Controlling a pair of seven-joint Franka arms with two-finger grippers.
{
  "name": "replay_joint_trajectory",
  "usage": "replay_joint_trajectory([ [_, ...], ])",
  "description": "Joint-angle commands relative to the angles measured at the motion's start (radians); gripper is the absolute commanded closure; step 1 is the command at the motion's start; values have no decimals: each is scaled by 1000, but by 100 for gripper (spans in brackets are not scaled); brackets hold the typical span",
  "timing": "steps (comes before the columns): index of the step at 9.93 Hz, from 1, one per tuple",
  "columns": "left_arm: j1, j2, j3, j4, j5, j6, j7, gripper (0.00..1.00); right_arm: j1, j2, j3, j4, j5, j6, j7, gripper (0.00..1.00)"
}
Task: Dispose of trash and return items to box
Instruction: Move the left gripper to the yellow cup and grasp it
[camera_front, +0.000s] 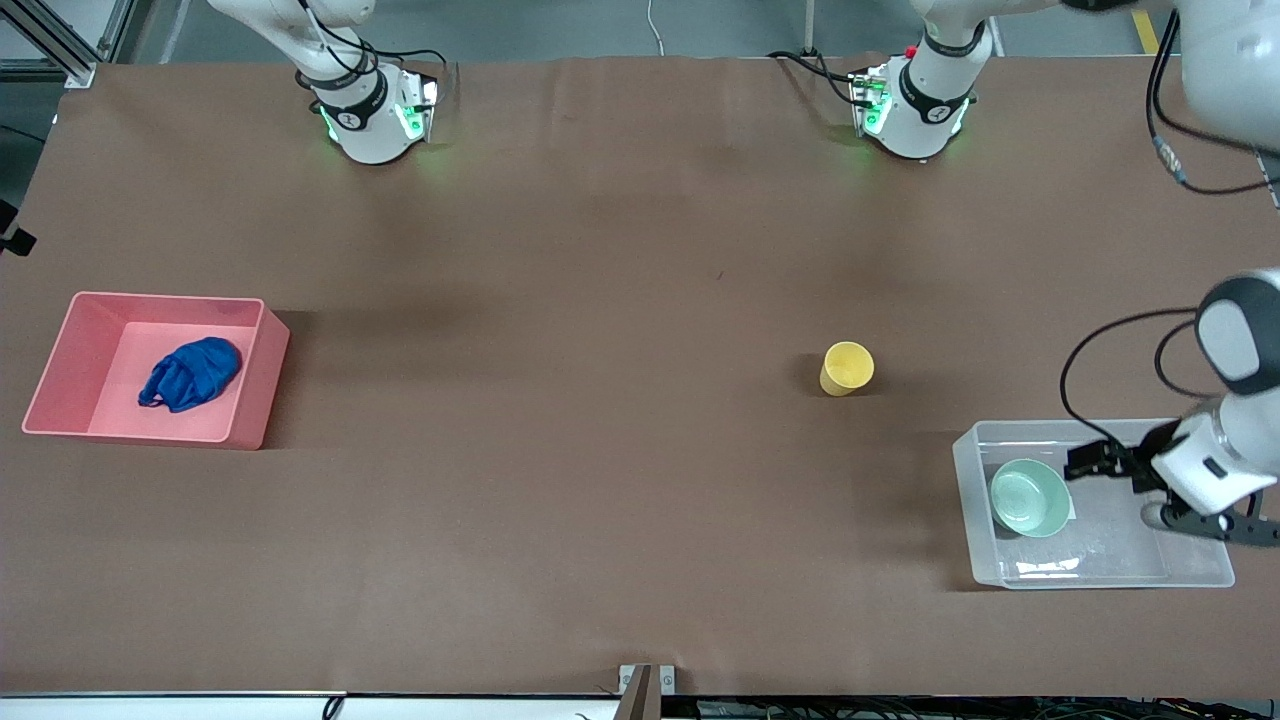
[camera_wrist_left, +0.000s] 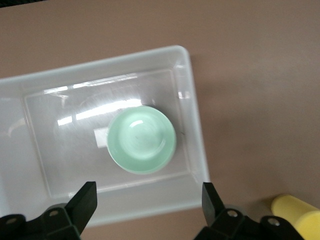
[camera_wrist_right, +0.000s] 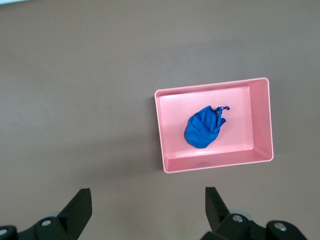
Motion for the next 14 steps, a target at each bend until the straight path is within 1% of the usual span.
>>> replay_joint_trajectory([
  [1,-44,-176,-20,-303,26,66,-86,7,-5,9,10,0,-5,-20,-4,0],
  [3,-41,-300,-83,-525,15,154,-157,7,-3,9,10,0,-5,-20,-4,0],
  [4,-39,-340,-108,-631,10,244,-186,7,-3,9,10,0,-5,-21,-4,0],
  [5,-39,-345,-131,-692,10,291,-203,7,-3,9,10,0,-5,-23,-4,0],
  [7,-44,-287,-180,-736,10,378,-221,7,-2,9,10,0,-5,-25,-5,0],
  [9,-46,-200,-234,-741,10,452,-255,7,-2,9,10,0,-5,-25,-2,0],
  [12,-47,-135,-251,-741,15,491,-257,7,1,9,13,2,-5,-26,-1,0],
  [13,-49,-106,-252,-741,18,526,-258,10,1,9,13,2,-5,-26,-2,0],
  [14,-53,-83,-252,-739,18,563,-258,26,1,9,13,2,-3,-28,-1,0],
])
